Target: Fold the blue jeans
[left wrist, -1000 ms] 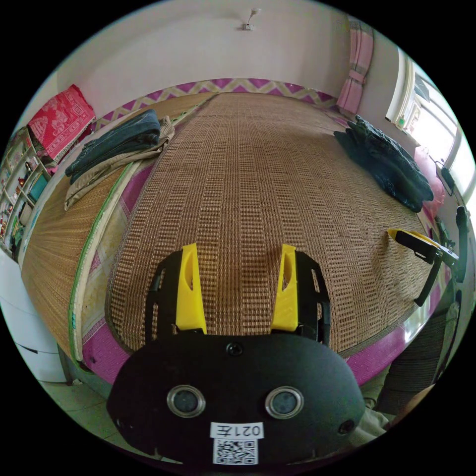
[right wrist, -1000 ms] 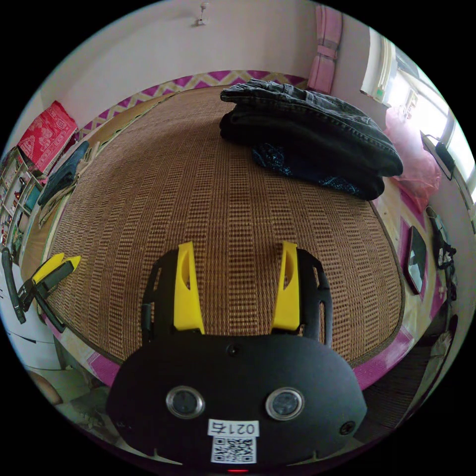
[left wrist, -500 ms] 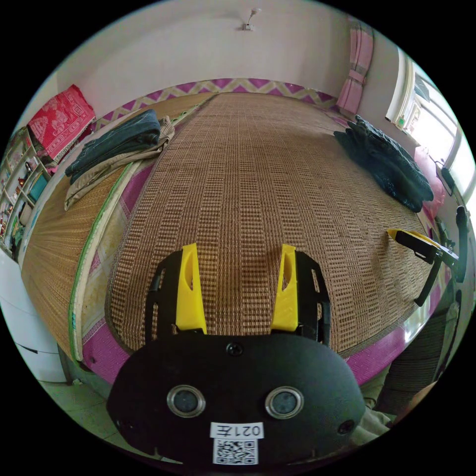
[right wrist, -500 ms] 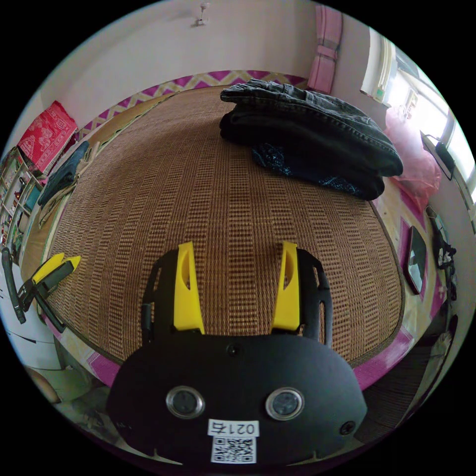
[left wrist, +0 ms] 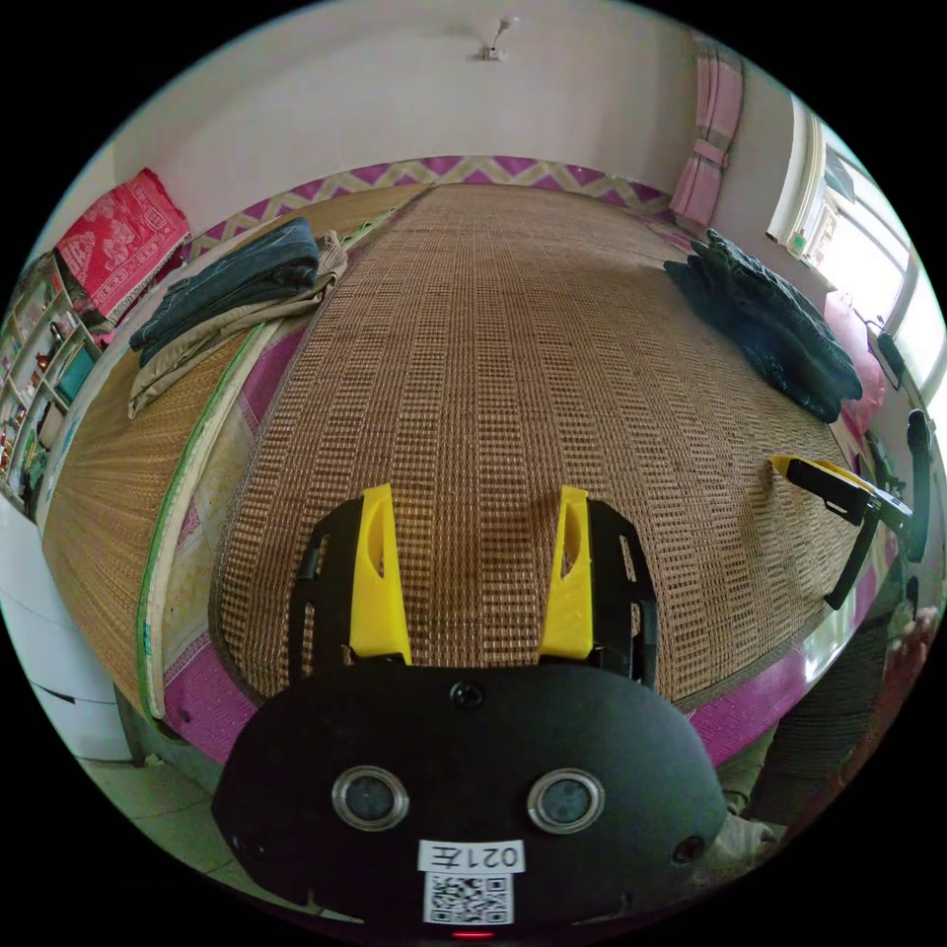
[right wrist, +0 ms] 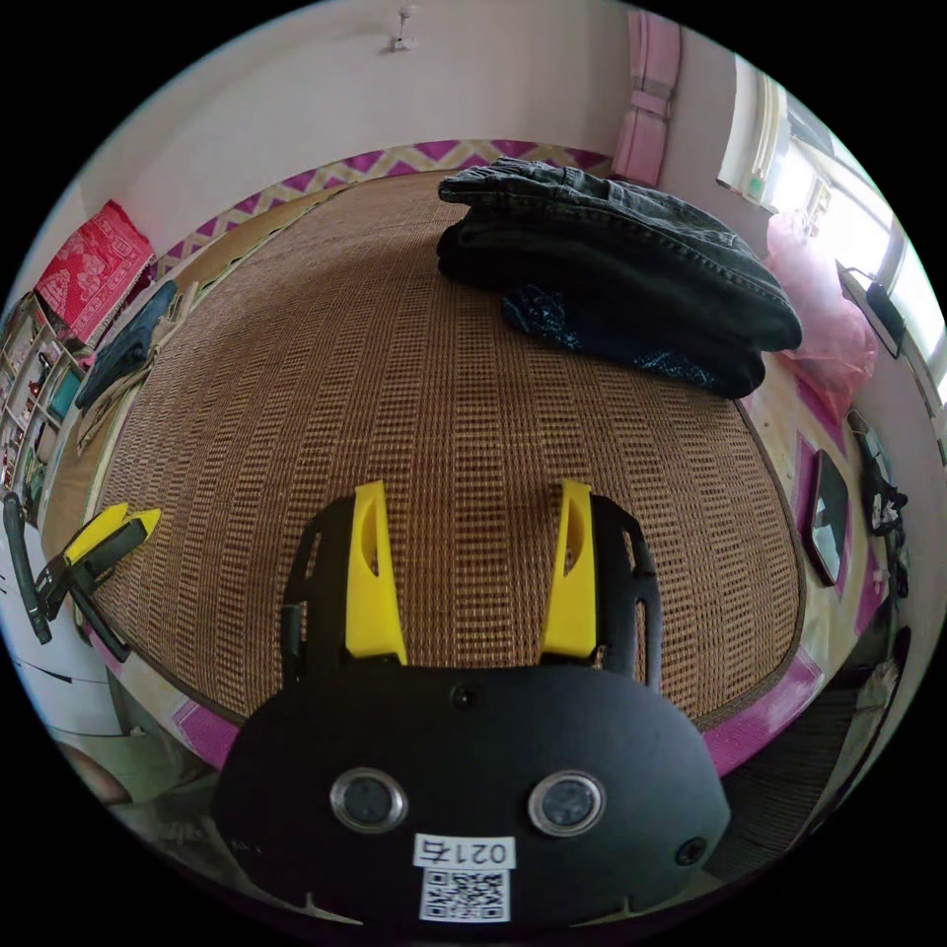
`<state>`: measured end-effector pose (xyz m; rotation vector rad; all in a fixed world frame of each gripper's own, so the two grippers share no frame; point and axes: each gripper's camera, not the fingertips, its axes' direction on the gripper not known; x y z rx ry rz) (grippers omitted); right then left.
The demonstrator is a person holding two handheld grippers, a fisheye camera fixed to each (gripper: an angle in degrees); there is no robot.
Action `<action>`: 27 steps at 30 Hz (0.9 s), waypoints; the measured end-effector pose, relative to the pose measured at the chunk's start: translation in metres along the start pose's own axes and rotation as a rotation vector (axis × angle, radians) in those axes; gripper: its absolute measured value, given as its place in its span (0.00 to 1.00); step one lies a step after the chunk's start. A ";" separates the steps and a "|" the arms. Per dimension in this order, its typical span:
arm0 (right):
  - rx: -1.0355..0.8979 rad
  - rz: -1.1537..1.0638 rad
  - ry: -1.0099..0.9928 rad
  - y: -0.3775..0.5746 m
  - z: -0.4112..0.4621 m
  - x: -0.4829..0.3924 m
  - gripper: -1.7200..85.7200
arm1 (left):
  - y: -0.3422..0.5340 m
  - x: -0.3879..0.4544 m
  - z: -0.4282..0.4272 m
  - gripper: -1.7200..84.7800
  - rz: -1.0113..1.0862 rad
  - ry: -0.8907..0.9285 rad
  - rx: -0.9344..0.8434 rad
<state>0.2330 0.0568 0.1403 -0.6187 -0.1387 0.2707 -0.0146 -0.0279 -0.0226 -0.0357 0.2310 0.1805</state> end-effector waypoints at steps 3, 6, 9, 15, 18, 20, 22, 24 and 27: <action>0.001 0.000 0.000 0.000 0.010 -0.002 0.29 | 0.002 -0.006 -0.006 0.27 0.000 0.000 0.000; 0.002 0.001 -0.001 0.001 0.021 -0.004 0.29 | 0.004 -0.012 -0.012 0.27 0.000 0.000 0.000; 0.003 0.001 -0.001 0.002 0.033 -0.006 0.29 | 0.006 -0.019 -0.019 0.27 0.000 0.000 0.001; 0.004 0.001 -0.002 0.009 0.056 -0.011 0.29 | 0.012 -0.035 -0.034 0.27 0.001 -0.001 0.001; 0.003 0.002 -0.004 0.014 0.069 -0.013 0.29 | 0.016 -0.043 -0.043 0.27 0.006 0.008 0.001; 0.001 -0.002 -0.005 0.016 0.077 -0.015 0.29 | 0.015 -0.047 -0.047 0.27 0.001 -0.006 -0.009; 0.002 -0.003 -0.010 0.019 0.085 -0.015 0.29 | 0.014 -0.053 -0.052 0.28 -0.003 -0.001 -0.026; 0.003 0.009 -0.004 0.024 0.095 -0.016 0.28 | 0.017 -0.064 -0.059 0.28 0.038 0.028 -0.020; -0.001 -0.015 -0.016 0.033 0.105 -0.023 0.27 | 0.019 -0.078 -0.069 0.26 0.037 0.023 -0.023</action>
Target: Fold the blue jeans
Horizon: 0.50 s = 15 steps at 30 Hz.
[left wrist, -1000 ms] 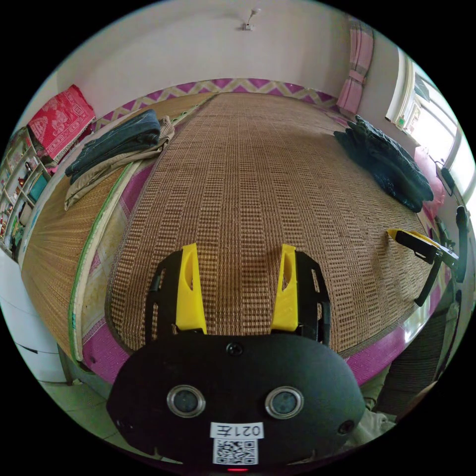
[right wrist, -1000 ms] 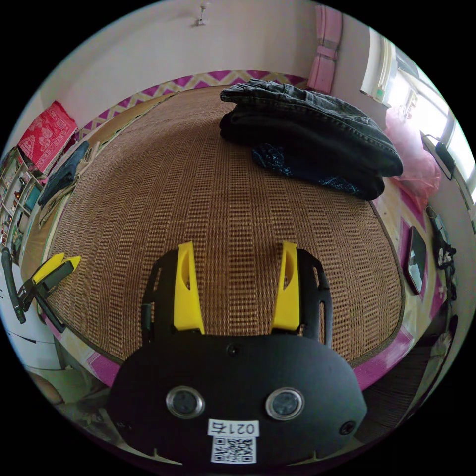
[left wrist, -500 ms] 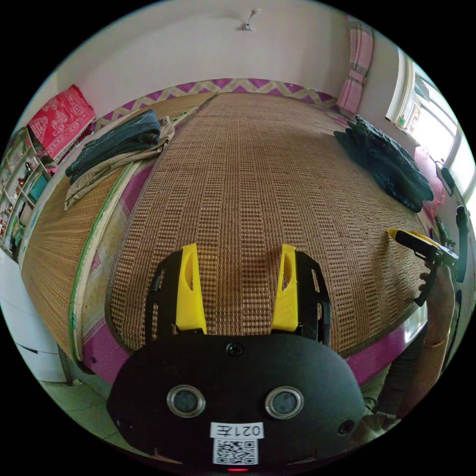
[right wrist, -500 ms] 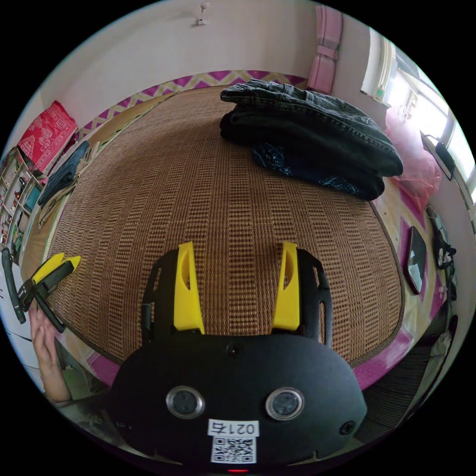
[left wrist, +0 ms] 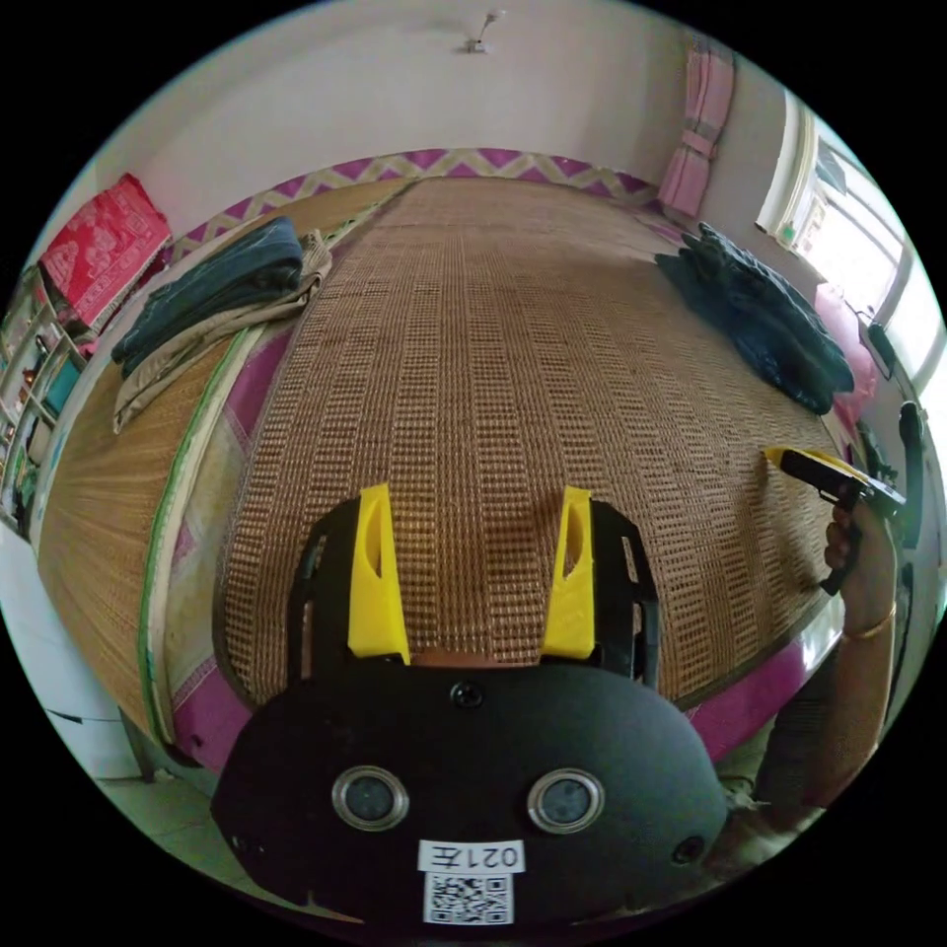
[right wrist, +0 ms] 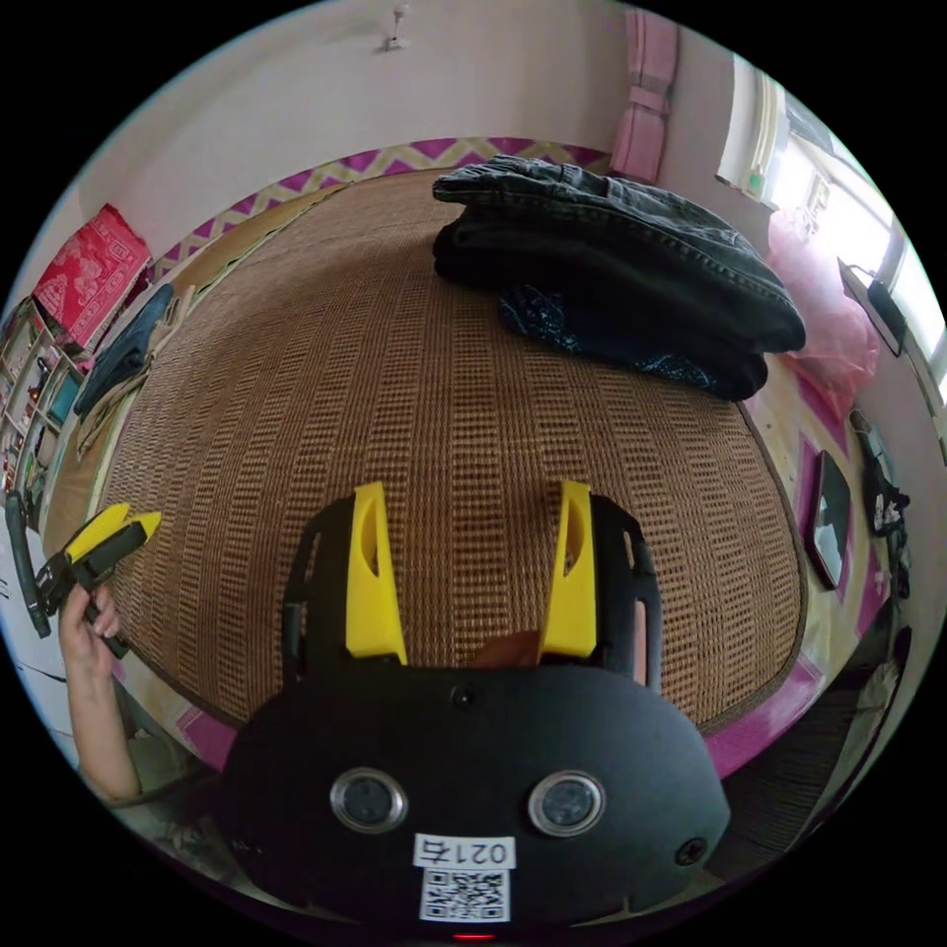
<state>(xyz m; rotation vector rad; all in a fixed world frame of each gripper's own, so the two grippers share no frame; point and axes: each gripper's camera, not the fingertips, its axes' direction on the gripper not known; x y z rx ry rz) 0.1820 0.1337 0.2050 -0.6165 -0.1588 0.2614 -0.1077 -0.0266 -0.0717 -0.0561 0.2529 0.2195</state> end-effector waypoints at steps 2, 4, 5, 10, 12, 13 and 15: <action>0.014 -0.052 -0.082 0.006 0.003 -0.012 0.26 | 0.004 -0.011 -0.009 0.21 -0.012 -0.015 0.005; 0.053 -0.137 -0.185 0.010 -0.001 -0.037 0.24 | 0.012 -0.028 -0.026 0.09 -0.031 -0.006 0.063; 0.103 -0.213 -0.244 0.012 -0.006 -0.061 0.23 | 0.018 -0.040 -0.041 0.05 -0.007 0.032 0.112; 0.402 -0.643 -0.404 0.017 -0.021 -0.197 0.18 | 0.048 -0.112 -0.103 0.09 -0.040 0.011 0.249; 0.481 -0.840 -0.376 0.015 -0.014 -0.281 0.15 | 0.067 -0.157 -0.130 0.10 -0.088 -0.069 0.282; 0.481 -0.883 -0.370 0.012 -0.011 -0.302 0.14 | 0.073 -0.169 -0.136 0.10 -0.101 -0.088 0.291; 0.490 -1.042 -0.377 0.004 0.003 -0.387 0.12 | 0.097 -0.217 -0.161 0.08 -0.173 -0.155 0.328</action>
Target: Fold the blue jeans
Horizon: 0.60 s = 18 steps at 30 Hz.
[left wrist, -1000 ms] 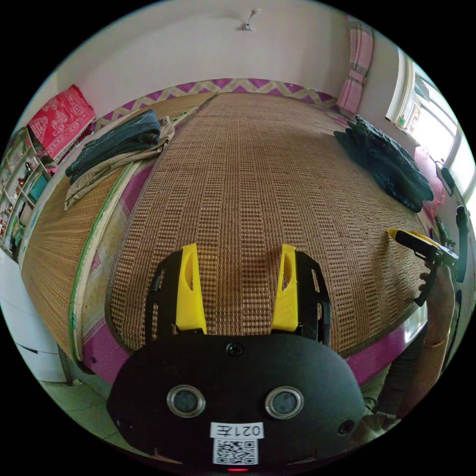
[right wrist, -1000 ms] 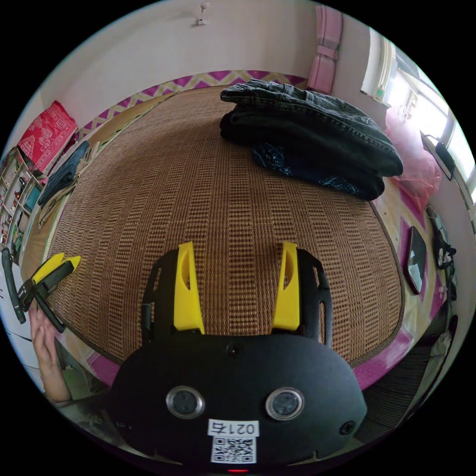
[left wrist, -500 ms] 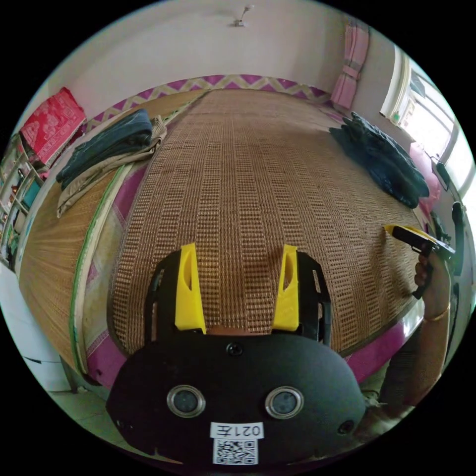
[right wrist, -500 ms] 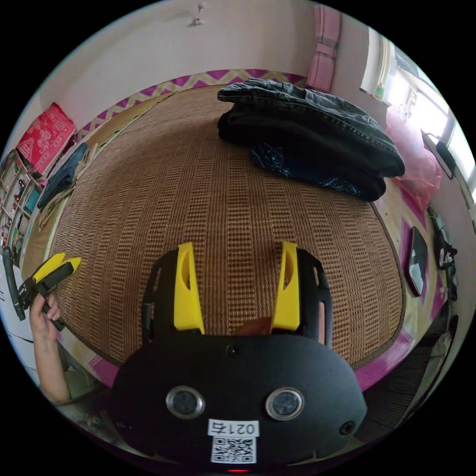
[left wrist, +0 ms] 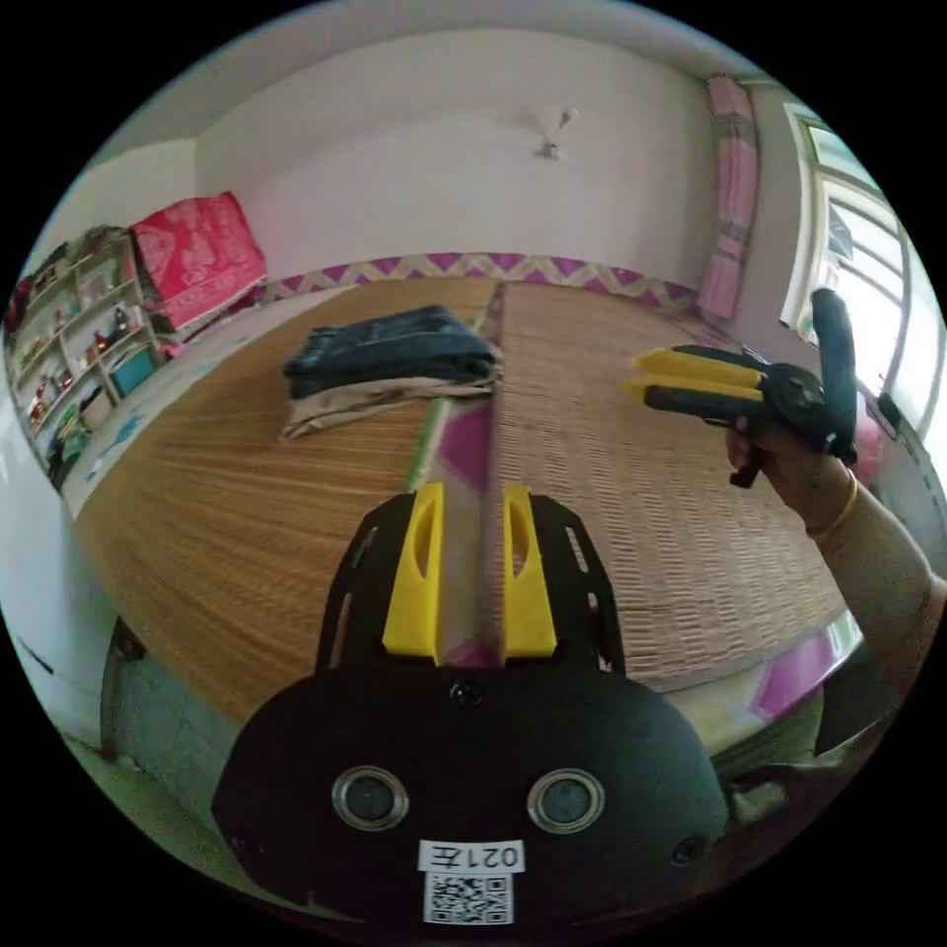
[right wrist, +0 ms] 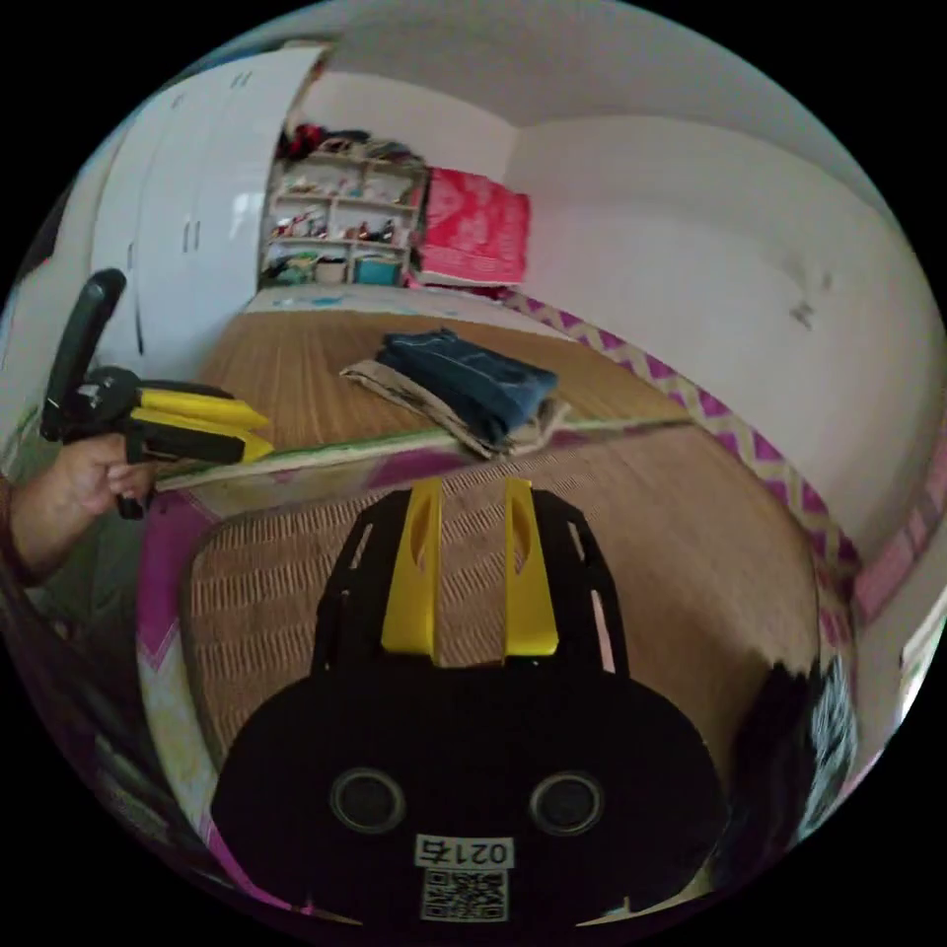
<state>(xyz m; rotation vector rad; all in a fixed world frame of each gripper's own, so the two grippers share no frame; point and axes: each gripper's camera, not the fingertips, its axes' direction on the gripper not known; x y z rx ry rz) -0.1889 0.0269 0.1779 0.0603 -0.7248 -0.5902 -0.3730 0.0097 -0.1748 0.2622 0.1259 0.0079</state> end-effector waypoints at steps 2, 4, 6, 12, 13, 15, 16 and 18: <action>0.002 -0.085 -0.006 -0.041 0.045 -0.022 0.12 | 0.007 -0.036 -0.014 0.03 -0.032 -0.024 0.007; -0.015 -0.139 -0.036 -0.079 0.091 -0.041 0.13 | 0.014 -0.066 -0.024 0.02 -0.049 -0.055 -0.006; -0.049 -0.157 -0.066 -0.123 0.150 -0.059 0.15 | 0.023 -0.100 -0.035 0.02 -0.074 -0.096 -0.027; -0.084 -0.297 -0.063 -0.186 0.255 -0.115 0.18 | 0.040 -0.154 -0.049 0.06 -0.101 -0.090 -0.072; -0.087 -0.319 -0.051 -0.190 0.262 -0.121 0.18 | 0.041 -0.158 -0.050 0.06 -0.103 -0.089 -0.072; -0.142 -0.410 -0.018 -0.199 0.292 -0.146 0.18 | 0.043 -0.171 -0.054 0.05 -0.094 -0.071 -0.080; -0.165 -0.433 -0.012 -0.200 0.300 -0.153 0.17 | 0.043 -0.174 -0.055 0.05 -0.092 -0.066 -0.080; -0.202 -0.496 0.068 -0.200 0.325 -0.174 0.16 | 0.043 -0.184 -0.060 0.04 -0.079 -0.048 -0.083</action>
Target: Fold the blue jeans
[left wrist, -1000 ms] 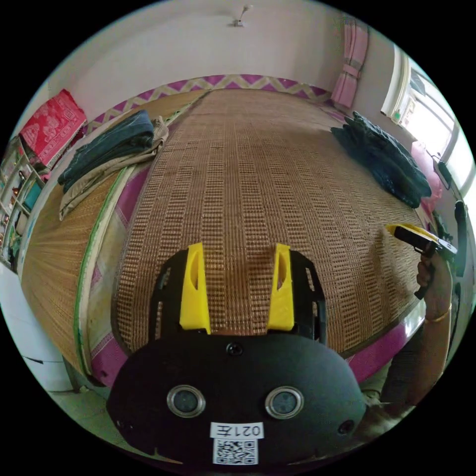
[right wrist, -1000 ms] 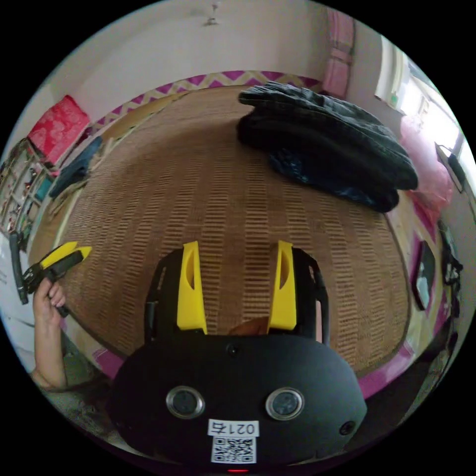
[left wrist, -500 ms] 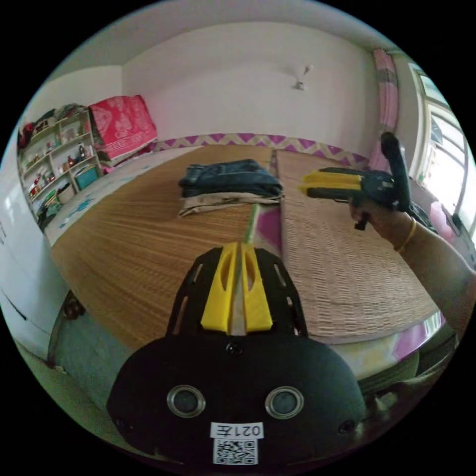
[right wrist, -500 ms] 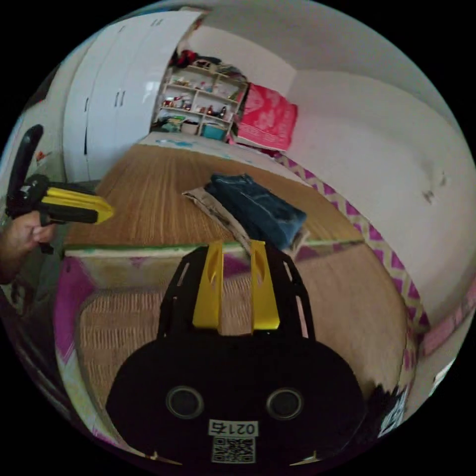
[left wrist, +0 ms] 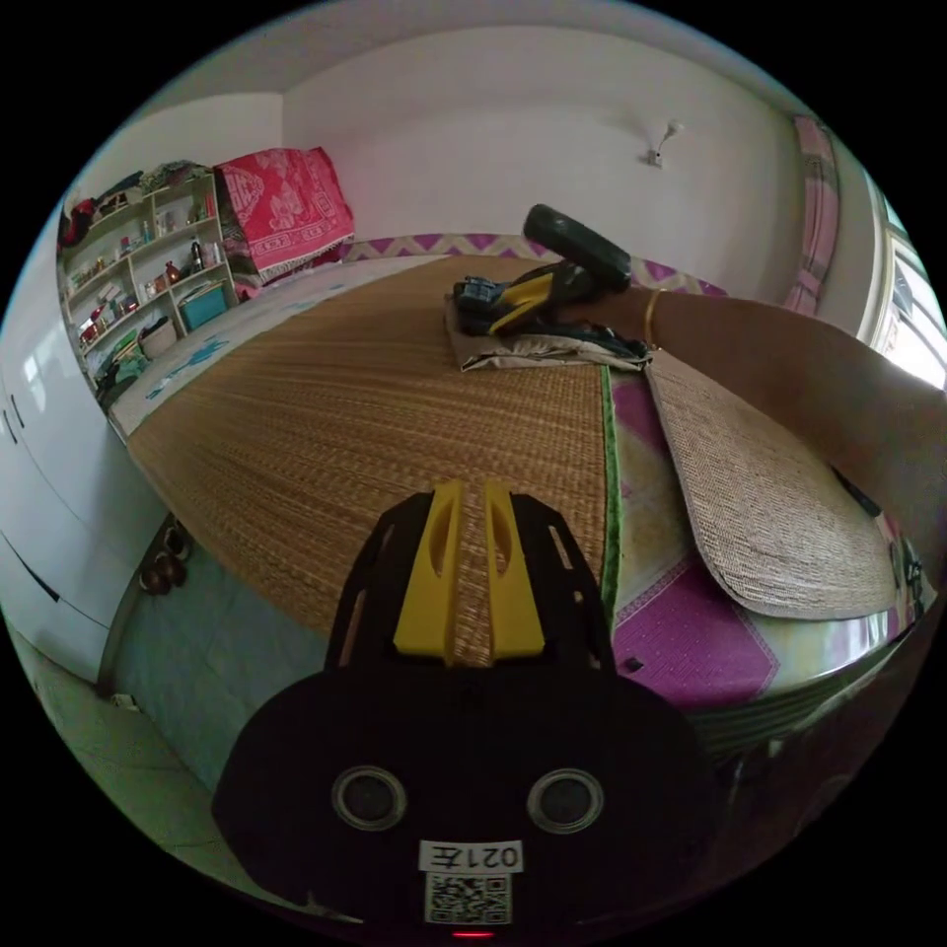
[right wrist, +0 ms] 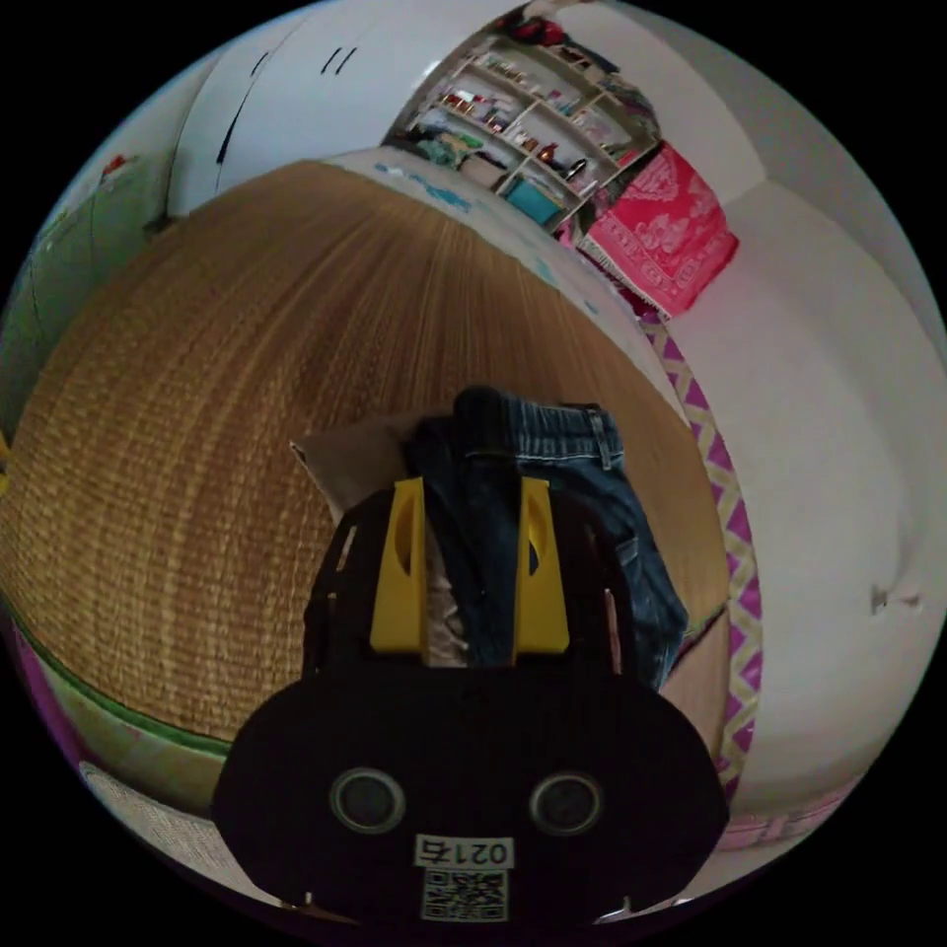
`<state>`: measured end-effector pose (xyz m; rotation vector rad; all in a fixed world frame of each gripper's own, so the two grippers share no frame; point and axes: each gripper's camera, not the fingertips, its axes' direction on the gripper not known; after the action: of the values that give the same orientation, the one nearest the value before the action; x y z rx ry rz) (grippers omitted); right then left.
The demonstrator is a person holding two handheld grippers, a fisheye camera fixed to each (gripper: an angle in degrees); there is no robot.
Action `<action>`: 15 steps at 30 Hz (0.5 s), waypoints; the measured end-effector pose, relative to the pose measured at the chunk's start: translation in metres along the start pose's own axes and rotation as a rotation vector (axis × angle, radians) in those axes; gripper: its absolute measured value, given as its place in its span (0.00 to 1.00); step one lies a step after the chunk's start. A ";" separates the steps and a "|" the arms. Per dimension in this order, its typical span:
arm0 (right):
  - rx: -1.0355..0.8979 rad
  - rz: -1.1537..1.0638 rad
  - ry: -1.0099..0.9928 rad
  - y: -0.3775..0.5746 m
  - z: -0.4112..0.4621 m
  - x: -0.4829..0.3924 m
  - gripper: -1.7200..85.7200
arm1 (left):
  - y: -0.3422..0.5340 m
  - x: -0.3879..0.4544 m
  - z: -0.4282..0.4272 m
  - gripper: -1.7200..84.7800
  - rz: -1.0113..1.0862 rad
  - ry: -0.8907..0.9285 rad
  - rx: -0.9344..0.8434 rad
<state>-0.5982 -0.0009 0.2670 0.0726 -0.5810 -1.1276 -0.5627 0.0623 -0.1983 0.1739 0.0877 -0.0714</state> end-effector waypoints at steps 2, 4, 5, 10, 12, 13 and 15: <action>-0.018 -0.011 0.054 -0.010 0.007 -0.010 0.13 | -0.001 -0.007 -0.004 0.03 0.005 -0.005 0.003; -0.040 0.035 0.045 -0.019 0.011 -0.010 0.10 | -0.001 -0.013 -0.008 0.02 0.012 -0.016 0.006; -0.026 0.095 0.031 -0.022 0.008 -0.004 0.09 | -0.001 -0.018 -0.012 0.02 0.011 -0.025 0.009; 0.098 0.369 -0.071 -0.011 -0.031 0.060 0.07 | -0.001 -0.036 -0.026 0.01 -0.007 -0.016 -0.002; 0.154 0.500 -0.051 0.007 -0.067 0.106 0.07 | -0.002 -0.044 -0.035 0.01 -0.018 0.000 -0.002; 0.163 0.528 -0.038 0.013 -0.078 0.118 0.07 | -0.003 -0.045 -0.038 0.01 -0.021 0.003 0.002; 0.190 0.631 0.007 0.043 -0.121 0.162 0.07 | -0.005 -0.051 -0.049 0.01 -0.031 0.014 0.022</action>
<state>-0.4569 -0.1499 0.2439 0.0512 -0.6437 -0.4595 -0.6173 0.0694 -0.2422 0.1949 0.1035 -0.1017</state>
